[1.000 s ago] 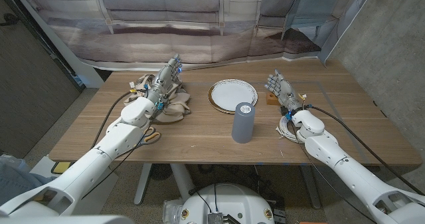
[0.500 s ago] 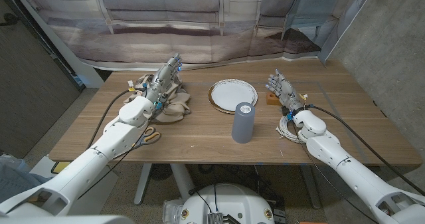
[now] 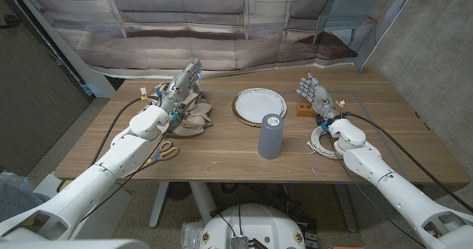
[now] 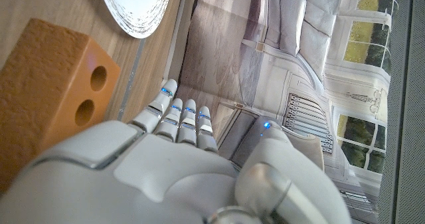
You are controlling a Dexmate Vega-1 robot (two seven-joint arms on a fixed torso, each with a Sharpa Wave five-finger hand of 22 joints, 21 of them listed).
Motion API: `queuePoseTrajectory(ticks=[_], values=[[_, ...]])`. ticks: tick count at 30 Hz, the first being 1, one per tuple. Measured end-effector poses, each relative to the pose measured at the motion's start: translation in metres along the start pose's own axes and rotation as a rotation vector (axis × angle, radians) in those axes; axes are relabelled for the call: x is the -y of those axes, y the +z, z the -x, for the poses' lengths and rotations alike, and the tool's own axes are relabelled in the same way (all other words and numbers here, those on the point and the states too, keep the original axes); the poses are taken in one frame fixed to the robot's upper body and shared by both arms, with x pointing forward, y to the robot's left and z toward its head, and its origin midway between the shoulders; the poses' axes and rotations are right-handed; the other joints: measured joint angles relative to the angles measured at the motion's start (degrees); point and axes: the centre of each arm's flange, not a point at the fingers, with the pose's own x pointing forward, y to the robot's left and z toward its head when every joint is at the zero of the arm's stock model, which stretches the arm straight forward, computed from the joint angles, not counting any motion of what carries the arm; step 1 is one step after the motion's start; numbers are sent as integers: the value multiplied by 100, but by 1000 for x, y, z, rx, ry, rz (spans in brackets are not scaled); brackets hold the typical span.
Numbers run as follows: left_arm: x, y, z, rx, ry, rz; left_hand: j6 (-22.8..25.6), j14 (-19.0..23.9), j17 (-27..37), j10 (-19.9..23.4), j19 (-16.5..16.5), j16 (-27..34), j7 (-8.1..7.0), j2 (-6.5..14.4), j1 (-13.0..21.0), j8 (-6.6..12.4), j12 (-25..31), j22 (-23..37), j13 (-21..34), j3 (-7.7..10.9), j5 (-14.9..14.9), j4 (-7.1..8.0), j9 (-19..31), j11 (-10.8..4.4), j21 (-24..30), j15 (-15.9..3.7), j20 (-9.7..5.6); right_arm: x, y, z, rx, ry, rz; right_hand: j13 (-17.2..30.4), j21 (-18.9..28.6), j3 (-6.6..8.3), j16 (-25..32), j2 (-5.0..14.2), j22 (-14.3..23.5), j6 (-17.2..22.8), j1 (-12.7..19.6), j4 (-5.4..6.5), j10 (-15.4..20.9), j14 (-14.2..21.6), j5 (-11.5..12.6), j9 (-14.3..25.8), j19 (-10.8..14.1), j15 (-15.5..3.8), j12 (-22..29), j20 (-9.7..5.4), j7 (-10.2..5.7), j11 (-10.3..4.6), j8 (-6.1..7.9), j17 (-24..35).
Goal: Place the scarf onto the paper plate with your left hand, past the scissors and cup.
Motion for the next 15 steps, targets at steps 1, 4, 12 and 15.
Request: queuePoseTrajectory(ticks=[1,4,12,15], values=[[0,0,0,-1,1,-2,0,0,0,0,0,0,0,0,0,0,0,0,0,0,0,0,0,0,0,0,0,0,0,0,1,1,1,0,0,0,0,0,0,0,0,0,0,0,0,0,2,0,0,-2,0,0,0,0],[-2,3,2,0,0,-11,2,0,0,24,0,0,2,0,0,0,0,0,0,0,0,0,0,-25,0,0,0,0,2,1,7,3,4,0,-21,0,0,0,0,0,0,0,0,0,0,0,32,0,0,-32,0,0,0,0],[-5,6,8,1,3,-31,53,0,0,62,0,0,11,22,22,0,0,0,0,0,22,0,0,0,0,0,0,-2,5,0,18,10,11,0,-20,0,0,0,29,0,0,0,0,0,0,0,53,0,0,-11,0,0,0,0],[-6,6,8,0,5,-32,63,0,0,62,0,0,1,-6,51,0,0,0,0,0,22,0,0,0,0,0,0,-3,5,0,17,12,10,0,-42,0,0,0,29,21,0,0,0,0,0,0,53,0,0,-11,-21,0,0,0]])
